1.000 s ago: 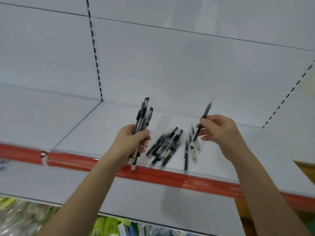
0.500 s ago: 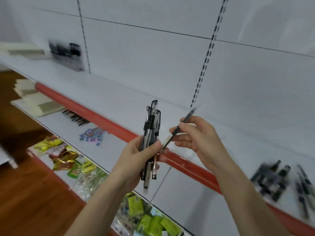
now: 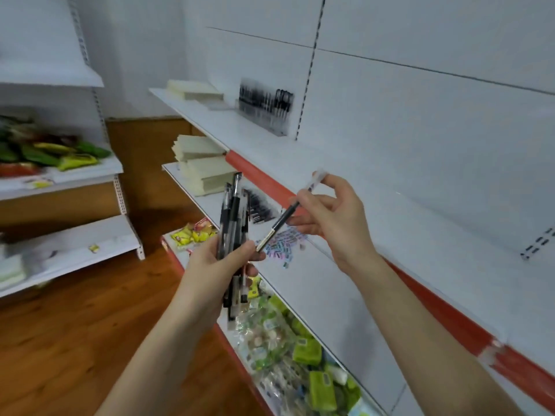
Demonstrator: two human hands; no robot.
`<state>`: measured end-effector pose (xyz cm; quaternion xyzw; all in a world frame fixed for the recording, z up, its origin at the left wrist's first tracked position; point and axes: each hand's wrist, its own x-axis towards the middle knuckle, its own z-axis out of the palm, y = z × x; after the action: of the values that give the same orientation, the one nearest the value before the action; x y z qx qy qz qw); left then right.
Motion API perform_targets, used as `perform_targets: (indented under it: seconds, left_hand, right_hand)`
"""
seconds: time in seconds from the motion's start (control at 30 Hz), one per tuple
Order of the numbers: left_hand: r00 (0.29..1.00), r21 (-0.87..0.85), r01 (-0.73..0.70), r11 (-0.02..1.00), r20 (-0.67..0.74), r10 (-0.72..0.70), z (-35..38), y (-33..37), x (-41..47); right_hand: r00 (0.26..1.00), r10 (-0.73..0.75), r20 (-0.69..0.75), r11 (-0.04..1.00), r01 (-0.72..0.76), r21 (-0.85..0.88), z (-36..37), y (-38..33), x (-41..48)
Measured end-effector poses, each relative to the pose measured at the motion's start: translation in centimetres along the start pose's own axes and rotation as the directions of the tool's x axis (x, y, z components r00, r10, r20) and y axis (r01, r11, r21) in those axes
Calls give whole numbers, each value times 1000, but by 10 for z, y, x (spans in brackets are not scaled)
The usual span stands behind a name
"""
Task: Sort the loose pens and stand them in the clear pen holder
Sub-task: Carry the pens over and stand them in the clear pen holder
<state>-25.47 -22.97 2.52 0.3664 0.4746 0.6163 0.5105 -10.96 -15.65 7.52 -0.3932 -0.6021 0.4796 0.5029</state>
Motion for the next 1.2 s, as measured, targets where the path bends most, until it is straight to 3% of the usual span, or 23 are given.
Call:
perform_targets:
  seconds: [0.33, 0.57, 0.97, 1.2]
  left_hand:
    - [954, 12, 7, 1000, -300, -3, -104, 13, 101]
    - [942, 32, -20, 999, -335, 30, -141, 37, 225]
    - [973, -80, 4, 997, -229, -23, -167, 66, 404]
    - [994, -88, 104, 991, -19, -106, -202, 79, 530]
  right_hand:
    - [979, 47, 198, 992, -23, -124, 89, 50, 162]
    - [981, 46, 188, 991, -22, -131, 122, 81, 306]
    - [996, 63, -63, 981, -73, -178, 124, 106, 473]
    - [965, -11, -262, 955, -68, -289, 138, 129, 555]
